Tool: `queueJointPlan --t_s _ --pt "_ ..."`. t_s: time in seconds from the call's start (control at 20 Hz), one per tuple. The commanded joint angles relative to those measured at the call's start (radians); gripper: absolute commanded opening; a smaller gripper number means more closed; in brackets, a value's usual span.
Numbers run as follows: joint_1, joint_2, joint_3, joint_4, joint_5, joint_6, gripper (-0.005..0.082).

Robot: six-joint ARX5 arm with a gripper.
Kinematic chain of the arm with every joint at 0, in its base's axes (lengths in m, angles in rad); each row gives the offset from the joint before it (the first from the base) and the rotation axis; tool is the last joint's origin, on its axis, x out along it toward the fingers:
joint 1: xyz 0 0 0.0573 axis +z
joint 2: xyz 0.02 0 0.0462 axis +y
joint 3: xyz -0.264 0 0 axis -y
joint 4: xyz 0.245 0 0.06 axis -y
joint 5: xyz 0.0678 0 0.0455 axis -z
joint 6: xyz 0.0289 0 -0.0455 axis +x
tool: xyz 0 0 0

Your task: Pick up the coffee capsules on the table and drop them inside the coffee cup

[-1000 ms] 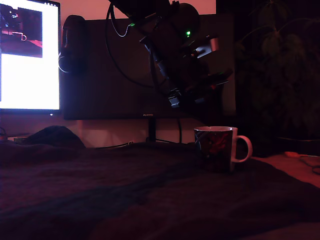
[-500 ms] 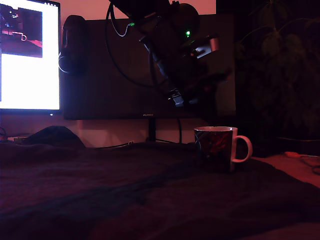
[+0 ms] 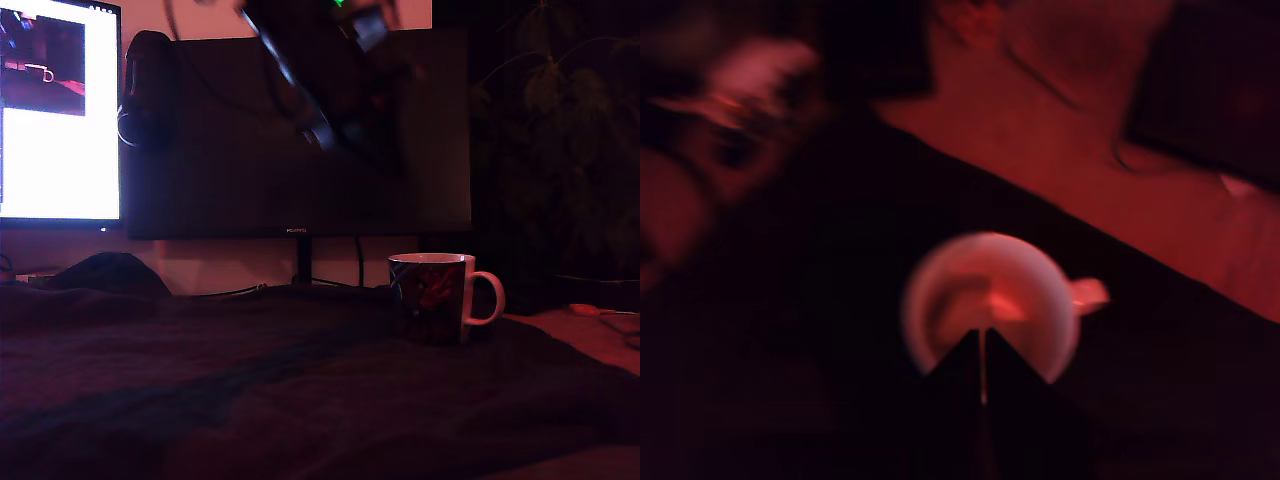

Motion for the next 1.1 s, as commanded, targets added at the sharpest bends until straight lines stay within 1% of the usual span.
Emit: queueJointPlan --t_s 0.0,0.2,0.35,0.55,0.6,0.65,0.7,0.8,0.9,0.95,1.05 --pt "0.011 -0.018 0.003 -0.004 0.001 0.012 -0.0024" --pt "0.046 -0.032 -0.012 -0.037 0.003 0.023 -0.0024" --pt "0.061 -0.054 -0.080 -0.019 0.021 0.031 -0.0024" --pt "0.084 -0.142 -0.275 0.098 0.023 0.024 -0.0024" --pt "0.093 -0.171 -0.332 0.136 0.024 0.012 -0.0024" --pt "0.102 -0.203 -0.390 0.172 0.027 0.012 -0.0024" --pt "0.114 -0.236 -0.452 0.211 0.028 0.002 -0.0024" --pt "0.138 -0.303 -0.571 0.293 0.030 -0.038 -0.0024" --pt "0.166 -0.365 -0.674 0.360 0.032 -0.047 -0.0024" --pt "0.182 -0.388 -0.719 0.387 0.037 -0.062 -0.0024" --pt "0.220 -0.430 -0.794 0.426 0.058 -0.069 -0.0024"
